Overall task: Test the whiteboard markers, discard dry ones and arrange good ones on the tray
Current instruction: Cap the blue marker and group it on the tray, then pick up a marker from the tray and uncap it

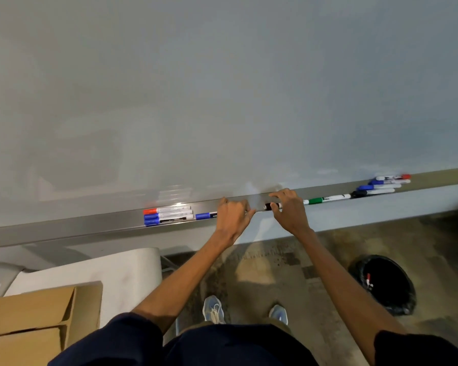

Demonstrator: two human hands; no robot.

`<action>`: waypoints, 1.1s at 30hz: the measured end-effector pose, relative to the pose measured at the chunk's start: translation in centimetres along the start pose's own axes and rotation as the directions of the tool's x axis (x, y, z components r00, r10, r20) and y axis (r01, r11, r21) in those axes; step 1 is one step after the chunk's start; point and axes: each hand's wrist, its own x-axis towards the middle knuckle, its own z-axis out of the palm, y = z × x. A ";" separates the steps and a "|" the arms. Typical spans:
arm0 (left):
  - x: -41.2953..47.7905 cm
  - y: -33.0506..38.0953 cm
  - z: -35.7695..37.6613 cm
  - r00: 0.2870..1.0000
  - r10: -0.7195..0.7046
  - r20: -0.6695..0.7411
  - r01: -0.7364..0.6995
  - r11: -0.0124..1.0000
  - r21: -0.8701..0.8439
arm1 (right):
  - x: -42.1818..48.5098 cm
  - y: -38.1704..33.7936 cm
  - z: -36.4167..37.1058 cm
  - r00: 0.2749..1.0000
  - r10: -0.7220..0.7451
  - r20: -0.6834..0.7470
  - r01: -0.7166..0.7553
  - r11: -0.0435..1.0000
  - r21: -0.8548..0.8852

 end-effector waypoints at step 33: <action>1.9 9.4 -0.6 0.982 0.189 -0.022 -0.188 0.980 0.066 | 2.8 5.5 -7.8 0.857 -0.489 0.163 0.503 0.863 -0.051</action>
